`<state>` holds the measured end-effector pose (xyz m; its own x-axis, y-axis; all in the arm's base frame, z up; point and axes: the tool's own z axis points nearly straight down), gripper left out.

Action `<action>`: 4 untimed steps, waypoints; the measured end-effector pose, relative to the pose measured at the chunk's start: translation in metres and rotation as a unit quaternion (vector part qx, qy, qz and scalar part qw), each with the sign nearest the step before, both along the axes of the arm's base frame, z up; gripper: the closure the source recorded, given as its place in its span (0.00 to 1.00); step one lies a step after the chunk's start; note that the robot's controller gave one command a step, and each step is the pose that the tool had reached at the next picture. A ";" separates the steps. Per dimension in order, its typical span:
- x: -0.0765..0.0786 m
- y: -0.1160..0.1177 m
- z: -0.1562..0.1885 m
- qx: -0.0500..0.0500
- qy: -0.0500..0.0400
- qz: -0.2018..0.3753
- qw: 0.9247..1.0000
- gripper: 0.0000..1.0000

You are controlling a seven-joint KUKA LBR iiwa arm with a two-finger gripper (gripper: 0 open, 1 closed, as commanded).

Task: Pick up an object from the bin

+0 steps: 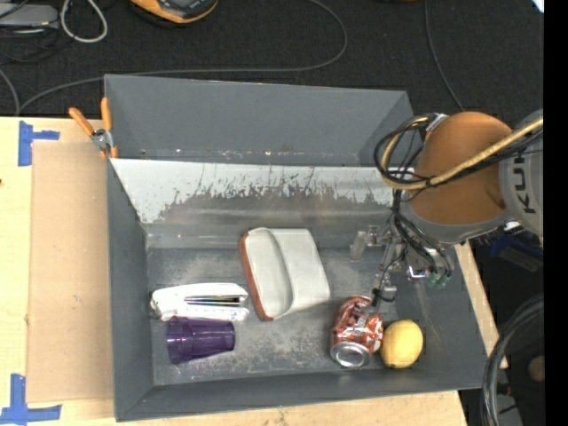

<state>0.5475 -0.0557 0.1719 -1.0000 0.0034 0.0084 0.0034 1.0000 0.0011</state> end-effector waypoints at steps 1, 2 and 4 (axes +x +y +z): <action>0.001 0.000 0.004 0.000 -0.003 0.001 1.000 0.00; -0.057 -0.064 -0.097 0.001 -0.002 0.121 0.993 0.00; -0.072 0.008 -0.073 0.003 -0.001 0.290 0.957 0.00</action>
Offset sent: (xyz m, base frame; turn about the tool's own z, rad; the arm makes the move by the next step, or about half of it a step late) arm -0.0596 -0.0682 -0.1019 -0.2509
